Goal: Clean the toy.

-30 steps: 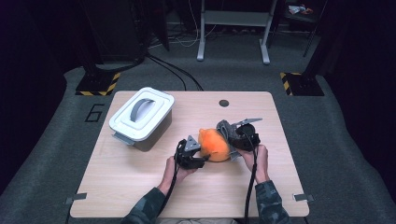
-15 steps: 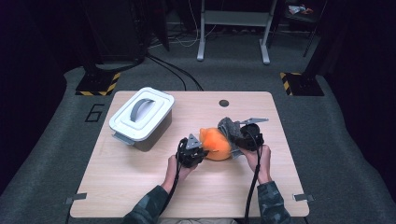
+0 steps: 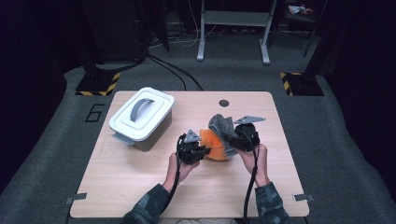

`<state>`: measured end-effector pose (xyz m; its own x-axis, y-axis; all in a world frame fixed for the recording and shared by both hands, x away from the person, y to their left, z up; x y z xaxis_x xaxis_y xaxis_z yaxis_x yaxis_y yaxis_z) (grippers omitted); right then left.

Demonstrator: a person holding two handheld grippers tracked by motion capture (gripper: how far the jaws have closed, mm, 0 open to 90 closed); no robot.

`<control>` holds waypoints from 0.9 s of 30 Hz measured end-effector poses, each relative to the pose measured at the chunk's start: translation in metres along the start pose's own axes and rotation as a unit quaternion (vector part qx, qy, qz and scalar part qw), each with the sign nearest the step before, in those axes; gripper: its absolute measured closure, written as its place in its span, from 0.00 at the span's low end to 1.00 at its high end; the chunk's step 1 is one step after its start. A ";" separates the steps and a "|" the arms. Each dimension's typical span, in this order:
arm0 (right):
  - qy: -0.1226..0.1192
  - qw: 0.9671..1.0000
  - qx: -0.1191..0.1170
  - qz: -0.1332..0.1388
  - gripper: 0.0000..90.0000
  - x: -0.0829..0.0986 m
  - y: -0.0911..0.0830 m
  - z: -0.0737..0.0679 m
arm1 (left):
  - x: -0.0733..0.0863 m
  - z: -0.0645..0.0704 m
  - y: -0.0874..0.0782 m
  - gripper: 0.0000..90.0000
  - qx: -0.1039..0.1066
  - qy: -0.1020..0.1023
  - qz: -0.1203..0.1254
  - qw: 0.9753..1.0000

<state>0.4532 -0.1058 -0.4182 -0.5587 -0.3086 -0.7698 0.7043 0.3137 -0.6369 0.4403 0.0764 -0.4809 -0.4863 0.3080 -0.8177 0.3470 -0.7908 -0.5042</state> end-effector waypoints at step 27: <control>0.034 0.998 0.039 -0.044 0.82 0.037 0.026 0.033 | 0.006 -0.009 0.003 0.90 0.007 -0.015 -0.001 1.000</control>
Point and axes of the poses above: each handheld gripper's, and its own axes: y roughly forward along the jaws, x roughly out of its underside, z roughly to its right, the point moved 3 cm from there along y, roughly forward along the jaws, and after that the axes turned 10 degrees about x, right-handed, at the moved point
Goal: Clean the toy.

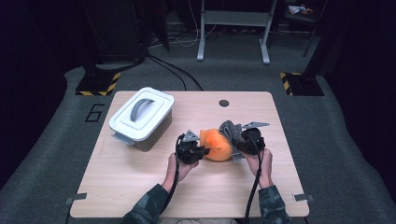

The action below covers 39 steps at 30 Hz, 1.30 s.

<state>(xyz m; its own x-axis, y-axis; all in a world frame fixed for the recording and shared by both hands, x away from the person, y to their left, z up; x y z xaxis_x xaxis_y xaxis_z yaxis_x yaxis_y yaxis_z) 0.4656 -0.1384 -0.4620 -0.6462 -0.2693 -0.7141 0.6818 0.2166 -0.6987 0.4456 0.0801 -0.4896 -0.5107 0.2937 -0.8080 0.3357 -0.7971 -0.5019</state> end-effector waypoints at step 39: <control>-0.066 0.997 -0.039 0.021 0.82 -0.031 -0.012 -0.054 | 0.000 -0.003 -0.001 0.90 -0.003 -0.003 -0.003 1.000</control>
Point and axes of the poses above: each handheld gripper's, and its own axes: y roughly forward along the jaws, x roughly out of its underside, z roughly to its right, the point moved 3 cm from there along y, roughly forward along the jaws, and after that the axes turned 10 degrees about x, right-handed, at the moved point
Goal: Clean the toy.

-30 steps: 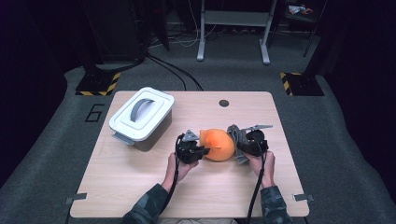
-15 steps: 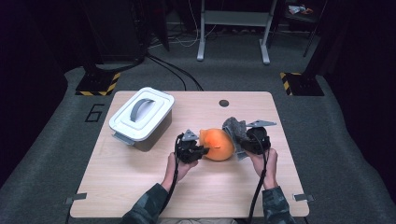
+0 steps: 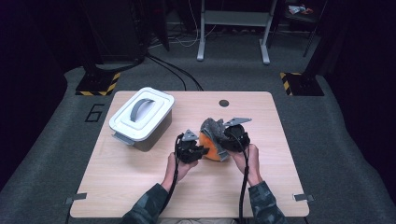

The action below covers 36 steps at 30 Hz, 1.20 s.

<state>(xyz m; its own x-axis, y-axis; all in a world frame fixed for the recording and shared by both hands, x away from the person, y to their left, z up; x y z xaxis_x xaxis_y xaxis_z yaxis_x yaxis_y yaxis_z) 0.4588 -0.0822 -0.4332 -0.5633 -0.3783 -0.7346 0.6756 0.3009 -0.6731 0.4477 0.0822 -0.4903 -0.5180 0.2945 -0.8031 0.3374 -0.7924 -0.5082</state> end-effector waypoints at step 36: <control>0.101 0.988 0.032 -0.113 0.82 0.078 0.056 0.072 | 0.000 -0.003 0.000 0.90 0.000 -0.004 -0.001 1.000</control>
Point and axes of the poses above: each handheld gripper's, and its own axes: y roughly forward along the jaws, x roughly out of its underside, z roughly to its right, the point moved 3 cm from there along y, roughly forward along the jaws, and after that the axes turned 10 degrees about x, right-handed, at the moved point
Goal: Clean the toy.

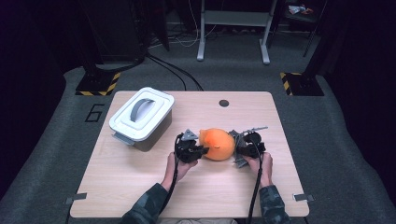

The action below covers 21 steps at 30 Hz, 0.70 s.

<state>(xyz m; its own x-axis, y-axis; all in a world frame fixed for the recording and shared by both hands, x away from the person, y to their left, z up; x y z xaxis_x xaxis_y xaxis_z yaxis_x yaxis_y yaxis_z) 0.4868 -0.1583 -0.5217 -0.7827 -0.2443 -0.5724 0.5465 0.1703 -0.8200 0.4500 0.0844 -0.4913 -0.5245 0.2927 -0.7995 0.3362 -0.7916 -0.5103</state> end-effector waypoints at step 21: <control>-0.040 0.995 -0.013 0.091 0.82 -0.025 -0.062 -0.030 | 0.000 -0.002 -0.001 0.87 -0.003 -0.001 0.006 1.000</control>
<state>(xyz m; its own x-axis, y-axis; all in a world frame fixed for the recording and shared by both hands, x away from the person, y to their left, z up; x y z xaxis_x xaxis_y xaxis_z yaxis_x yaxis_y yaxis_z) 0.4633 -0.1346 -0.4563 -0.6451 -0.2814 -0.7103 0.6685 0.2423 -0.7031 0.4511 0.0858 -0.4913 -0.5216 0.2823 -0.8051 0.3464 -0.7923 -0.5023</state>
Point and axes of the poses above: each handheld gripper's, and its own axes: y roughly forward along the jaws, x roughly out of its underside, z roughly to its right, the point moved 3 cm from there along y, roughly forward along the jaws, and after that the axes turned 10 degrees about x, right-handed, at the moved point
